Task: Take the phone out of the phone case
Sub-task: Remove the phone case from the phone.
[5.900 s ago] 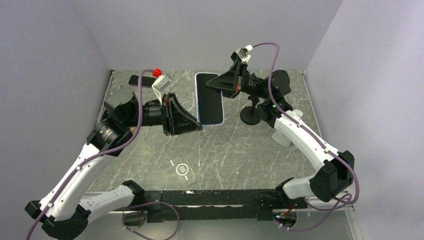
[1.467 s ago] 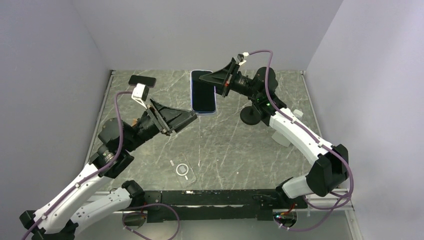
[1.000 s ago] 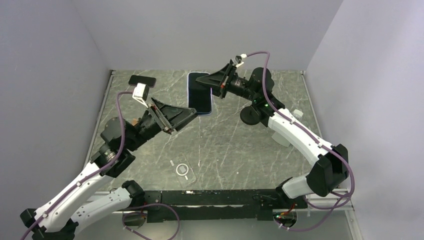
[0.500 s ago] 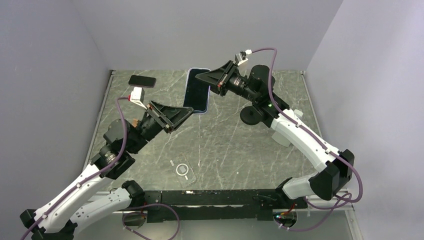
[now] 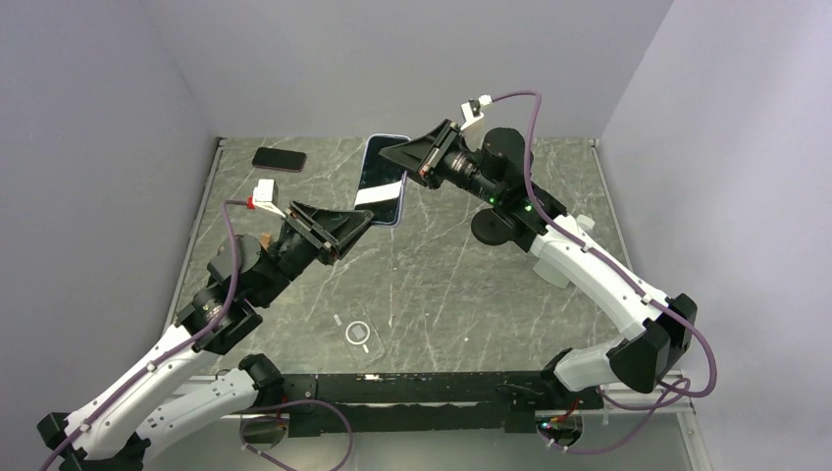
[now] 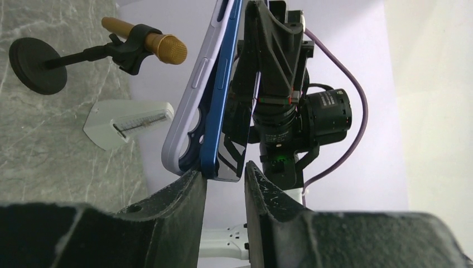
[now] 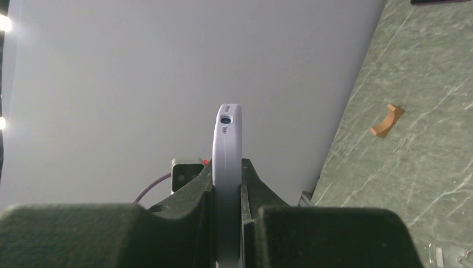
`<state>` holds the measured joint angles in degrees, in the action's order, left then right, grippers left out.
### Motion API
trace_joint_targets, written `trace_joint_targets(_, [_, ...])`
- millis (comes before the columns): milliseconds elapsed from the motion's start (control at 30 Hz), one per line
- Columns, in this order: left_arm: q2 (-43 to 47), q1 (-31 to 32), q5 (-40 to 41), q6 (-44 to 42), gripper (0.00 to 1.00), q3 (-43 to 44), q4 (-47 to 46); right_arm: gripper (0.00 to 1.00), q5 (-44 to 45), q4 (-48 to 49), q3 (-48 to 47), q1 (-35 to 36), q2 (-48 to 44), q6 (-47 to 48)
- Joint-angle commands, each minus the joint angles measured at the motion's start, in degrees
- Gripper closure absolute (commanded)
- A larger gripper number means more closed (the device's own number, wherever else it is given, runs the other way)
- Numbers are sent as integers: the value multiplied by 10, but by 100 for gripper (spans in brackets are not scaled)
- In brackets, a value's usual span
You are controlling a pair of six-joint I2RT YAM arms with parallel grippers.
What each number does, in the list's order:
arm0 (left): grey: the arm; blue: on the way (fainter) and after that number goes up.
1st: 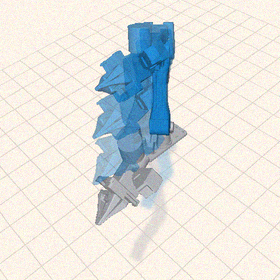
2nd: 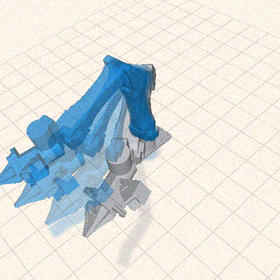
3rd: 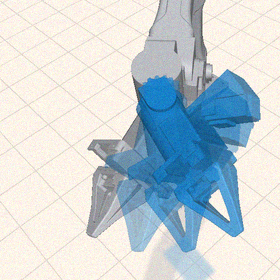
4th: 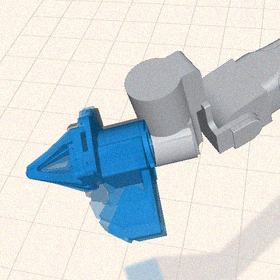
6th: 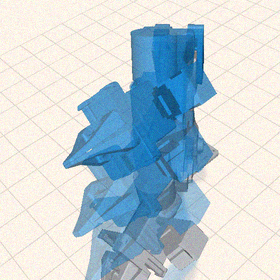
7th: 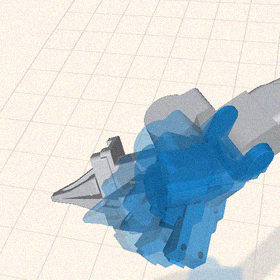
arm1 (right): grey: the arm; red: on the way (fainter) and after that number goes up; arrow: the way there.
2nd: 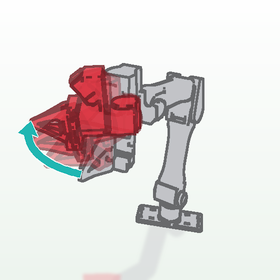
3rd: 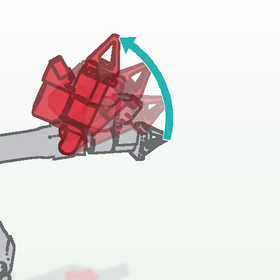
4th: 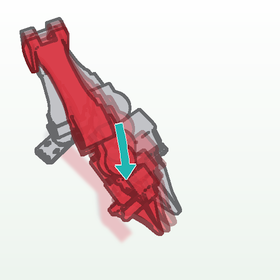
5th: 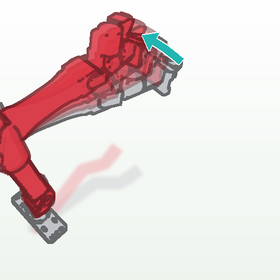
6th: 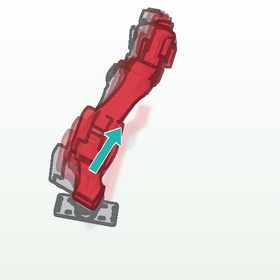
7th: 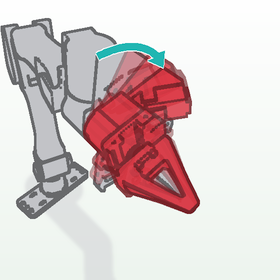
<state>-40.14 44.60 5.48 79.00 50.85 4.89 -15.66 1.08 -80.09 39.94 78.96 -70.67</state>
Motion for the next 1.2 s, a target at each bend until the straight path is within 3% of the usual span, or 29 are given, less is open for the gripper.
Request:
trace_joint_targets(0, [-5, -12, 107, 49, 65, 6, -99, 100, -123, -27, -9, 53, -25, 20])
trace_joint_targets(300, [7, -13, 108, 75, 74, -36, -159, 100, -169, -13, -13, 50, -19, -5])
trace_joint_targets(533, [27, -12, 139, 77, 64, -41, -163, 100, -211, -26, -14, 50, -26, 15])
trace_joint_targets(700, [26, -12, 138, 77, 71, -33, -155, 100, -208, -5, -1, 51, -31, 9])
trace_joint_targets(933, [-24, -12, 31, 84, 68, -8, -158, 100, -238, -42, -57, 47, 11, 26])
trace_joint_targets(1100, [-46, -13, -8, 81, 75, -1, -170, 100, -277, -27, -48, 45, 19, 21])
trace_joint_targets(1167, [-46, -18, -12, 80, 91, -2, -178, 100, -300, -14, -40, 39, 20, 12])
